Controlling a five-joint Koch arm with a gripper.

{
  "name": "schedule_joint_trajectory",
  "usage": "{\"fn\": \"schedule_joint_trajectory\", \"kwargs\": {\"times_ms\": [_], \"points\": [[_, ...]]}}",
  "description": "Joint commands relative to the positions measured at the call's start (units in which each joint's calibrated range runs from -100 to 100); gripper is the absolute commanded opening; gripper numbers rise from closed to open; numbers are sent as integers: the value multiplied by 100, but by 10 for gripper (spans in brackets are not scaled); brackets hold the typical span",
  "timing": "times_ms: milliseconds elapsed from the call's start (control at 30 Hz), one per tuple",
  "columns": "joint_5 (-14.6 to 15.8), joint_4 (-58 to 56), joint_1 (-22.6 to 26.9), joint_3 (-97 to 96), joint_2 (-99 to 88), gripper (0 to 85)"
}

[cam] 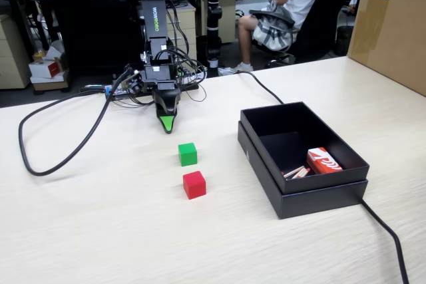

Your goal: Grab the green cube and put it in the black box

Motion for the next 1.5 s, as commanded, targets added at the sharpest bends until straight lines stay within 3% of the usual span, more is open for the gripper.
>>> {"fn": "schedule_joint_trajectory", "kwargs": {"times_ms": [0,1467], "points": [[-34,-99,0,-48,85,496],[-44,-99,10,-57,16,476]]}}
